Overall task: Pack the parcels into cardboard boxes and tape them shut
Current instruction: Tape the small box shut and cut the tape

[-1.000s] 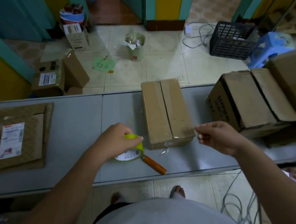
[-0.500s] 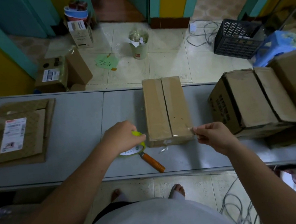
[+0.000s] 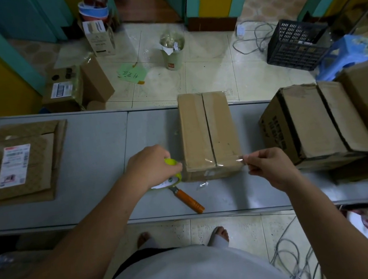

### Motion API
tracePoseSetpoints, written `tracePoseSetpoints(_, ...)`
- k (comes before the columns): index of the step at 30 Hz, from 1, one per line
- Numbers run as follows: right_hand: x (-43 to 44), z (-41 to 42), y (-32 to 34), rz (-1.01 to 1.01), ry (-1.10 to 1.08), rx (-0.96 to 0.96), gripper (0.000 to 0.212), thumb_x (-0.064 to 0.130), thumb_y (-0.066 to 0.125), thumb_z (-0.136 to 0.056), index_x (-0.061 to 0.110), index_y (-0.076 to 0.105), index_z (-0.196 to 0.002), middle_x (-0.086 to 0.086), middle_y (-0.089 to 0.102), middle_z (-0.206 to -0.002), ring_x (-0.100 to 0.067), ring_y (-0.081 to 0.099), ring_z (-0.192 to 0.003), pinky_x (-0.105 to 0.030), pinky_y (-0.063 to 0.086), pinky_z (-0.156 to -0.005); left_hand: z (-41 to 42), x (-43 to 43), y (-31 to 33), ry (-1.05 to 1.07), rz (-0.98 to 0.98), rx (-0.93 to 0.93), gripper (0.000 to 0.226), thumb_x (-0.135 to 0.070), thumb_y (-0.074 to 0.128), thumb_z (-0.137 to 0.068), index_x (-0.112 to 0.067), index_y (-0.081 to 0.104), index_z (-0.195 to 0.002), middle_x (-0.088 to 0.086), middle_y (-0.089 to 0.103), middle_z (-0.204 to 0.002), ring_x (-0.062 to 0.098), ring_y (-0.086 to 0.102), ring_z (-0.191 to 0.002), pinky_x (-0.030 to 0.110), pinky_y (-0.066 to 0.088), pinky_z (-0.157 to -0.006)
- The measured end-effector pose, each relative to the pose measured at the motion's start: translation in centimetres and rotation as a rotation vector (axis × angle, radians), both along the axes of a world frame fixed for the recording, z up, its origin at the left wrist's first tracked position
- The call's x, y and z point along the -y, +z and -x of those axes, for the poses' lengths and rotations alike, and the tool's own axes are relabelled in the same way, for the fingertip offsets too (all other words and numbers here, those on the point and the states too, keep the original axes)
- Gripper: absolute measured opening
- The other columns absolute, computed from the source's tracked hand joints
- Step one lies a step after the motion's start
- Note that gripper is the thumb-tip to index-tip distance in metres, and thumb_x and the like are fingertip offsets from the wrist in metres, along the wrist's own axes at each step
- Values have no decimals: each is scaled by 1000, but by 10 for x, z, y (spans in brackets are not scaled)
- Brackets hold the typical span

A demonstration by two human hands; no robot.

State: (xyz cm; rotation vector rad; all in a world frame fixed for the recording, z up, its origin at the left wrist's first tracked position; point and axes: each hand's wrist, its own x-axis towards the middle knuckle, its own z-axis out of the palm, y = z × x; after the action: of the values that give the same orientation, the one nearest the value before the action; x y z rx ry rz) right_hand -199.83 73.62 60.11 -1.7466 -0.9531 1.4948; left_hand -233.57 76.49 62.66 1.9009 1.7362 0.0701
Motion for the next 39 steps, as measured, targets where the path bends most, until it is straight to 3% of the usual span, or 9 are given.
tracePoseSetpoints(9,5,-4,-4,17,24,-76,21,9,69,-98,2,75,-79,-11,65,-72,-20,63,-72,-31,57,-71,18,3,-6,15,11,-11,66,-81,68,-75,-22,43,-58,-1,36,-53,18,38,-48,31,28,-57)
tracePoseSetpoints(16,7,4,-16,53,-21,-60,16,9,72,-95,-3,73,-84,-15,62,-75,-22,62,-73,-25,57,-65,14,6,-14,15,6,-91,67,-84,64,-76,-21,48,-57,-3,44,-52,17,48,-50,29,34,-56)
tracePoseSetpoints(26,10,7,-17,36,-127,42,12,10,85,-82,0,79,-84,-17,75,-77,-21,73,-70,-28,61,-66,18,1,-29,40,52,20,70,-83,70,-72,-20,43,-60,0,31,-55,18,33,-48,32,25,-55)
tracePoseSetpoints(32,6,-6,-24,338,-81,-332,32,18,85,-76,1,74,-101,-10,67,-80,-14,65,-72,-25,60,-69,20,-4,-40,28,124,138,68,-75,78,-73,-22,38,-59,2,27,-57,17,30,-51,32,23,-57)
tracePoseSetpoints(36,7,-2,-30,468,-71,-396,25,28,80,-81,9,68,-92,-4,63,-79,-13,59,-70,-22,59,-62,18,-11,-49,36,192,144,63,-74,79,-71,-21,46,-59,4,35,-58,17,38,-52,32,28,-58)
tracePoseSetpoints(39,12,5,-39,470,-87,-384,26,38,77,-83,17,62,-85,0,53,-68,-10,48,-56,-21,46,-48,13,-13,-51,36,223,142,56,-67,80,-77,-19,54,-62,5,43,-59,16,43,-53,31,31,-57)
